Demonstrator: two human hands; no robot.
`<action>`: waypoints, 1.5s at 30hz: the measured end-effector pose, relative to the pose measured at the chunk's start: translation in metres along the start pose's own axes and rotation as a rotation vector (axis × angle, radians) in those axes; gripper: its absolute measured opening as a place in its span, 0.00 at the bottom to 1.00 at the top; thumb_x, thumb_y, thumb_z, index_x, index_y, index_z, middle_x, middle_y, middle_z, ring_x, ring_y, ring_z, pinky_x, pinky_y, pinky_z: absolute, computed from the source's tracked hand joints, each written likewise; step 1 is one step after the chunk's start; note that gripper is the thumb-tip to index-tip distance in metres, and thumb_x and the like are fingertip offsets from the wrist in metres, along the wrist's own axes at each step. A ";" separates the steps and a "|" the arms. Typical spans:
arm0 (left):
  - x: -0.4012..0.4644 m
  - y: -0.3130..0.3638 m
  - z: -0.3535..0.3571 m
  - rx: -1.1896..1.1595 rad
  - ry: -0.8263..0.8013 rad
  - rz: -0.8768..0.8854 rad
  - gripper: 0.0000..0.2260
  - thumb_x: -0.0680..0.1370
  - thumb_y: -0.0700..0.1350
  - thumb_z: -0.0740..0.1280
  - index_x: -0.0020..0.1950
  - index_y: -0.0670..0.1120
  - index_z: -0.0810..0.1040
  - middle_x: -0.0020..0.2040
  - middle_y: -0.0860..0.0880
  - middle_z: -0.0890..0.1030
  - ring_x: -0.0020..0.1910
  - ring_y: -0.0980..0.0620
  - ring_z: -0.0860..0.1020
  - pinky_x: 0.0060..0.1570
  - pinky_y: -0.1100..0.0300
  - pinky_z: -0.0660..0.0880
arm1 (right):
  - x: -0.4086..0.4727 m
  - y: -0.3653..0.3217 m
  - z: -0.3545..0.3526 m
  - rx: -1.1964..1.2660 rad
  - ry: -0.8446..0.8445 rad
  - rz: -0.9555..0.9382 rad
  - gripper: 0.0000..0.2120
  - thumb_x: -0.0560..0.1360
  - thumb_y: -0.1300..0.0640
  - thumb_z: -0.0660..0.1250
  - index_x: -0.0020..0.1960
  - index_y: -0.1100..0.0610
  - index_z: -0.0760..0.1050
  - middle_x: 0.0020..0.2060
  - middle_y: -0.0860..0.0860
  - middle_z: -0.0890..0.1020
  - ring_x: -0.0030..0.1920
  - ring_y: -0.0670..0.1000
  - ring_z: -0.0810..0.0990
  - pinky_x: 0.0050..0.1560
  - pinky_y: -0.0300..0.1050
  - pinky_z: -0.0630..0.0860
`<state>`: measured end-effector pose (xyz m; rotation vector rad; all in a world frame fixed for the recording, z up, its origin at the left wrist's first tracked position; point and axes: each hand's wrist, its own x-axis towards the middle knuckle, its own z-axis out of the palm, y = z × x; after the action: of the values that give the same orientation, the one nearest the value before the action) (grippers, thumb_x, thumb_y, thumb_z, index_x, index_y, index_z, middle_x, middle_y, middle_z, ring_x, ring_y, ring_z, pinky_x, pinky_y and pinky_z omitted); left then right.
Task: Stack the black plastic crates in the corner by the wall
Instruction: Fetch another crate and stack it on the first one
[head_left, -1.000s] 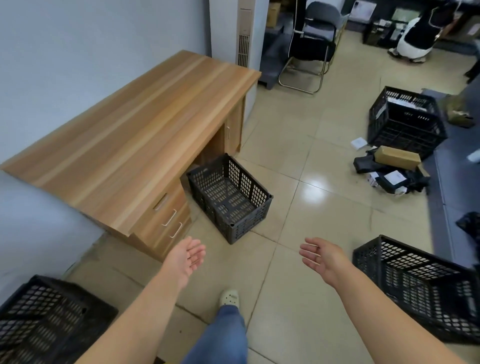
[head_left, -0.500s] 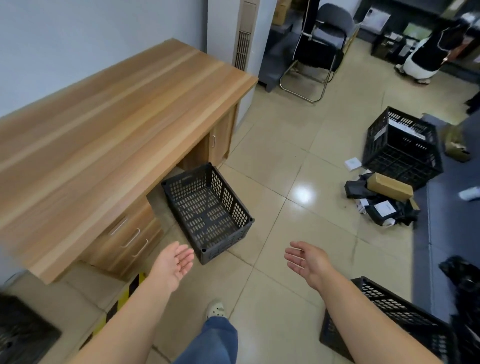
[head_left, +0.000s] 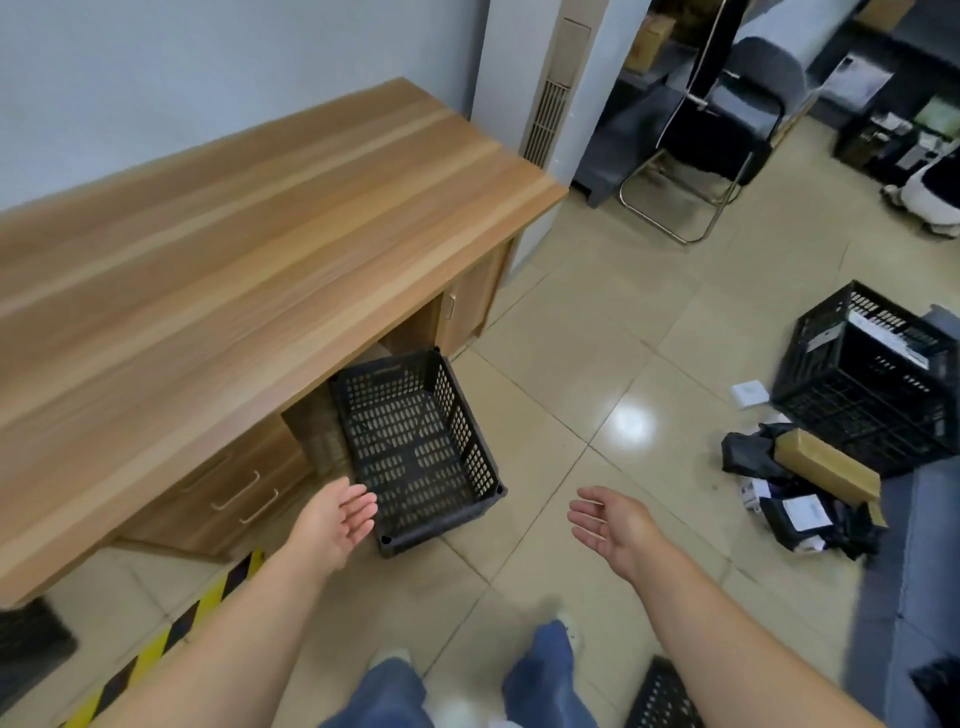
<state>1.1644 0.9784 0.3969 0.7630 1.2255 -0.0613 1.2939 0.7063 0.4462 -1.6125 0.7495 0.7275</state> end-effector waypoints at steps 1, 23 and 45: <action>0.006 -0.002 0.003 0.002 0.009 0.002 0.17 0.82 0.48 0.54 0.63 0.38 0.72 0.54 0.43 0.79 0.54 0.46 0.77 0.55 0.54 0.72 | 0.010 -0.007 0.002 -0.029 -0.017 0.000 0.05 0.78 0.61 0.60 0.47 0.61 0.74 0.40 0.56 0.77 0.40 0.53 0.78 0.39 0.45 0.75; 0.194 -0.151 0.165 0.236 0.315 -0.052 0.18 0.79 0.44 0.60 0.70 0.43 0.68 0.67 0.42 0.71 0.65 0.44 0.70 0.63 0.56 0.65 | 0.315 -0.062 0.067 -0.736 -0.386 0.040 0.07 0.79 0.60 0.60 0.54 0.62 0.73 0.40 0.55 0.75 0.37 0.51 0.75 0.37 0.41 0.72; 0.360 -0.280 0.132 1.706 0.193 0.162 0.33 0.79 0.50 0.57 0.77 0.50 0.41 0.78 0.48 0.49 0.75 0.45 0.50 0.72 0.46 0.50 | 0.446 0.097 0.067 -0.778 -0.336 -0.025 0.10 0.79 0.60 0.58 0.57 0.61 0.74 0.51 0.58 0.79 0.48 0.56 0.80 0.50 0.47 0.78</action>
<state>1.2845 0.8195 -0.0344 2.3536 1.0812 -1.0066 1.4818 0.7219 0.0254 -2.0951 0.1905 1.3388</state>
